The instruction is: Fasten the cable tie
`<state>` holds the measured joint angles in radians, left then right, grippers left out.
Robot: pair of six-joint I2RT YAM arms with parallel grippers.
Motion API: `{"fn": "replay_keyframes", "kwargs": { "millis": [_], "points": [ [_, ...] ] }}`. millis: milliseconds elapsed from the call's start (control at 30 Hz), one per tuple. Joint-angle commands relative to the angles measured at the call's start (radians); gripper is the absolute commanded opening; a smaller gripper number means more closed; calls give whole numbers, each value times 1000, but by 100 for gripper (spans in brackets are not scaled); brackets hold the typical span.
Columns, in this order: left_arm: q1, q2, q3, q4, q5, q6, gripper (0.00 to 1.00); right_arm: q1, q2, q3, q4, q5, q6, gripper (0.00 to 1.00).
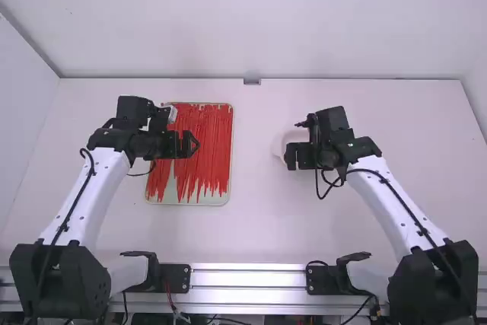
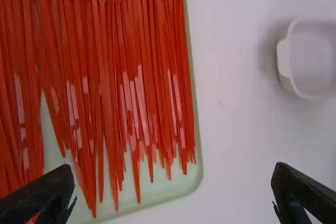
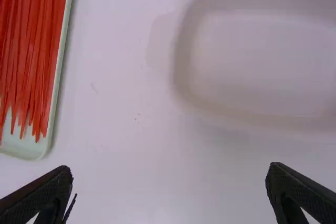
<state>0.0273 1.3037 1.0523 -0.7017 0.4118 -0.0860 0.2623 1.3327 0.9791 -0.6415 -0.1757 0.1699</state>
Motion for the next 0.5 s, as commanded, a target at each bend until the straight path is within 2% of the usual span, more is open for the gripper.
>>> {"fn": "replay_keyframes", "kwargs": {
  "millis": [0,100,267,467],
  "points": [
    [-3,3,-11,6,14,-4,99,-29,8,35,1,-45,-9,98],
    [-3,21,-11,32,-39,-29,99,-29,8,35,15,-94,-28,98],
    [-3,57,-5,90,-61,-39,99,21,8,36,64,-87,-28,98],
    [-3,188,82,119,-62,-19,99,61,8,36,166,-94,-10,98]
  ]
}}
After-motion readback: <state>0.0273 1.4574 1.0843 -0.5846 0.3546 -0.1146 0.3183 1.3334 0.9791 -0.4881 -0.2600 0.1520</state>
